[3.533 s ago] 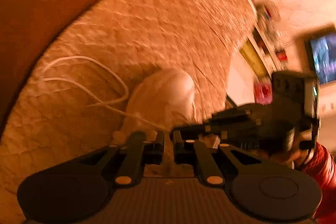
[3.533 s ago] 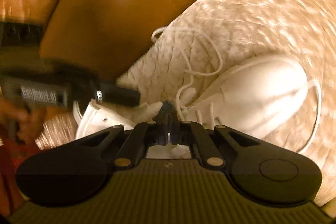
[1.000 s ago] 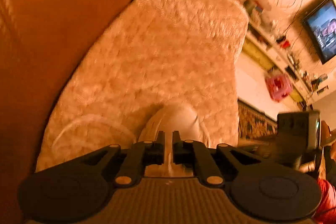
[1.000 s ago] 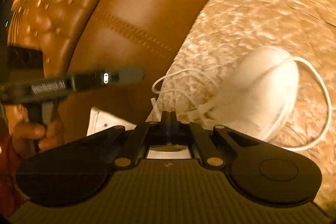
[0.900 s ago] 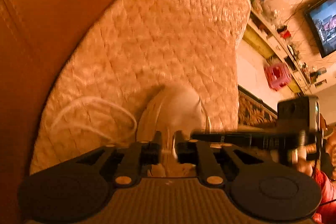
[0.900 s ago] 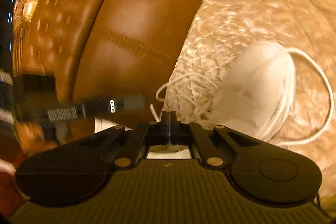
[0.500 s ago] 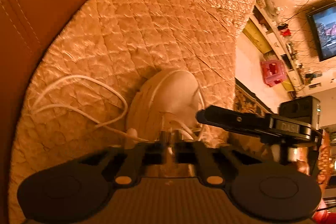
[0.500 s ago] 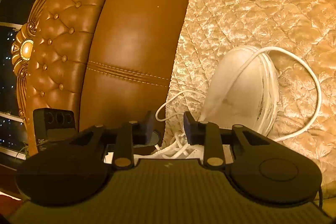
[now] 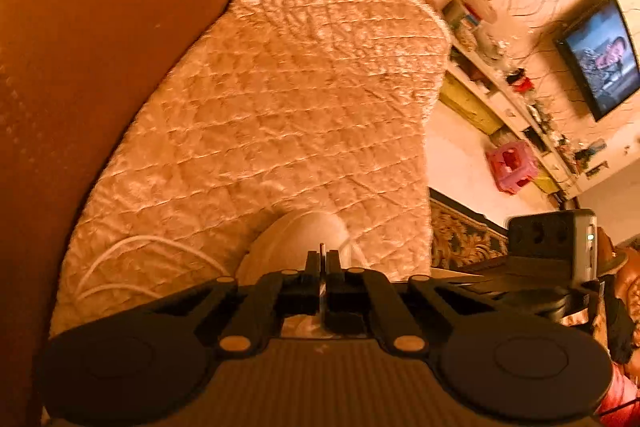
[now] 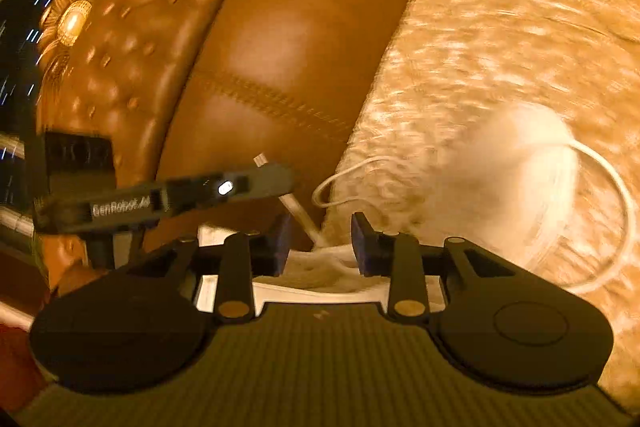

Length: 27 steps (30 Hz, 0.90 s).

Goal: Lace up shoes with both hands

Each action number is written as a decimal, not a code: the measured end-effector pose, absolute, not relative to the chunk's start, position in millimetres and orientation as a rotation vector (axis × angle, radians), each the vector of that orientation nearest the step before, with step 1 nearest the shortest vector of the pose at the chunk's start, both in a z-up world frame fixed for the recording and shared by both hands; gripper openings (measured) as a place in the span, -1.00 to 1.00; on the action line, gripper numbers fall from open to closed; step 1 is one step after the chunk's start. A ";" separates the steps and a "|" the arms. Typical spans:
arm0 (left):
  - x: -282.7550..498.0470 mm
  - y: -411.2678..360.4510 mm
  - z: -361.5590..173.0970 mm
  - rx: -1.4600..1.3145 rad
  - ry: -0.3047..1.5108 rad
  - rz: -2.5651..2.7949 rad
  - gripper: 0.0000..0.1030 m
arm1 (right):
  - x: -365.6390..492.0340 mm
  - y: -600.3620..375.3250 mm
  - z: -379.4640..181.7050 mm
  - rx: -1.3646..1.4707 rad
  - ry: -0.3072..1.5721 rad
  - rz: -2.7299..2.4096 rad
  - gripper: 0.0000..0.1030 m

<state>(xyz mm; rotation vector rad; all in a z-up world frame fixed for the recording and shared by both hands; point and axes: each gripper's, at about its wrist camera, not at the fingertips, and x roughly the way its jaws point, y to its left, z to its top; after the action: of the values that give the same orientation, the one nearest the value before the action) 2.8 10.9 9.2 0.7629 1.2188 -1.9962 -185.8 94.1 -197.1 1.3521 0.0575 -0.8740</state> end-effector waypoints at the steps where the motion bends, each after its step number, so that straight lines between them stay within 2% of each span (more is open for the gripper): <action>1: 0.0 12.2 14.2 0.761 1.207 -2.013 -0.98 | -179.6 90.2 -194.5 1.330 0.079 -0.871 -0.27; 4: -6.1 15.2 29.0 0.779 1.130 -2.049 -0.97 | -160.5 80.6 -191.9 1.264 0.174 -0.902 -0.31; 5: -6.9 16.3 31.8 0.786 1.099 -2.062 -0.97 | -160.6 80.7 -194.1 1.285 0.165 -0.918 -0.69; 6: -6.0 16.9 34.6 0.779 1.077 -2.077 -0.97 | -161.5 81.2 -196.3 1.309 0.149 -0.934 -0.82; 7: -4.9 17.3 36.1 0.780 1.060 -2.086 -0.87 | -169.4 85.9 -198.1 1.355 0.082 -0.954 -0.90; 8: -4.1 17.6 36.9 0.789 1.043 -2.092 -0.57 | -178.1 90.6 -199.6 1.400 0.011 -0.972 -0.90; 9: -3.4 18.0 37.6 0.797 1.026 -2.098 -0.39 | -192.9 95.3 -199.1 1.443 -0.097 -0.975 -0.90; 10: -4.8 19.9 36.8 0.827 0.997 -2.106 -0.05 | -210.0 101.2 -195.9 1.471 -0.208 -0.987 -0.90; 11: -9.8 23.4 34.0 0.878 0.958 -2.117 0.05 | -224.5 107.2 -190.1 1.478 -0.290 -1.003 -0.93; 14: -32.8 36.8 19.7 1.051 0.851 -2.164 0.02 | -260.1 123.1 -155.2 1.394 -0.485 -1.037 -0.97; 15: -41.5 39.3 12.3 1.102 0.829 -2.170 -0.13 | -265.3 124.3 -137.3 1.334 -0.484 -1.052 -0.97; 16: -47.9 38.7 4.9 1.141 0.831 -2.146 -0.72 | -270.4 125.5 -119.5 1.275 -0.482 -1.066 -0.97; 17: -47.5 35.9 0.9 1.125 0.876 -2.124 -0.83 | -275.2 126.4 -102.3 1.218 -0.477 -1.080 -0.96; 18: -44.0 32.5 -1.2 1.082 0.939 -2.109 -0.83 | -276.2 125.5 -91.9 1.183 -0.448 -1.095 -0.96; 19: -37.6 29.6 0.1 1.040 0.982 -2.098 -0.82 | -275.0 125.3 -88.0 1.160 -0.407 -1.124 -0.95; 21: -21.5 24.6 6.7 0.958 1.044 -2.082 -0.59 | -270.4 123.4 -93.4 1.161 -0.327 -1.154 -0.79; 22: -14.7 22.6 8.3 0.949 1.060 -2.061 -0.19 | -267.2 121.8 -102.3 1.186 -0.289 -1.155 -0.44; 23: -8.5 21.0 8.9 0.958 1.068 -2.033 0.05 | -264.1 120.8 -117.5 1.250 -0.276 -1.128 -0.19; 27: 7.7 16.7 4.0 1.004 1.101 -1.946 0.10 | -246.0 124.9 -168.5 1.419 -0.252 -1.057 -0.18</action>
<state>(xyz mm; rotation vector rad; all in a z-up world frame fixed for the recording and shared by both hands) 7.7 16.7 4.0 1.0041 1.1008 -1.9457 -246.0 124.9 -168.5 1.4186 -0.2517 -1.0572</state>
